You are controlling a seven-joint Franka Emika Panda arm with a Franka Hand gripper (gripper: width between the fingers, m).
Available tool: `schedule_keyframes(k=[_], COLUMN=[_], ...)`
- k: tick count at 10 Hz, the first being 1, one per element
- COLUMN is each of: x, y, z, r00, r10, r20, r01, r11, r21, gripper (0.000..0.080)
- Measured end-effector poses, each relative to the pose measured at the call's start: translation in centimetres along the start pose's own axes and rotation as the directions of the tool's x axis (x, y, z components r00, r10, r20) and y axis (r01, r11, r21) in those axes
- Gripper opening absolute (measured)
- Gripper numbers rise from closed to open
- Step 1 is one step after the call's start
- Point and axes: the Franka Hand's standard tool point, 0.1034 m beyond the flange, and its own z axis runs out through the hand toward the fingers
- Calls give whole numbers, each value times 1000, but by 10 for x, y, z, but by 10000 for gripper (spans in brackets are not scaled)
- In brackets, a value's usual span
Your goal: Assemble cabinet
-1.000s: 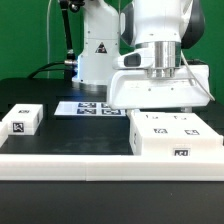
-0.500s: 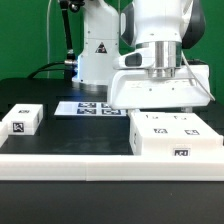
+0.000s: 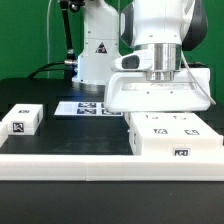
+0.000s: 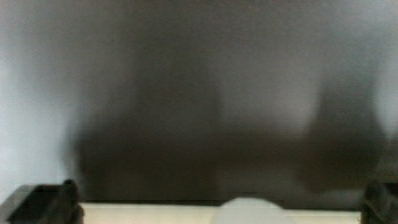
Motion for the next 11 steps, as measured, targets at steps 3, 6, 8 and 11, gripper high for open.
schedule_keyframes(k=[3,6,8,11], x=[-2,-2,-2,-2], y=[2,2,-2,-3], z=[1,1,1,1], r00=[1000,1000,1000,1000], r10=[-24,-21,-25,-27], r20=[4,2,-1,0], r01=[24,21,25,27], r11=[1000,1000,1000,1000], r21=[-1,-1,0,1], gripper=[797,797,797,538])
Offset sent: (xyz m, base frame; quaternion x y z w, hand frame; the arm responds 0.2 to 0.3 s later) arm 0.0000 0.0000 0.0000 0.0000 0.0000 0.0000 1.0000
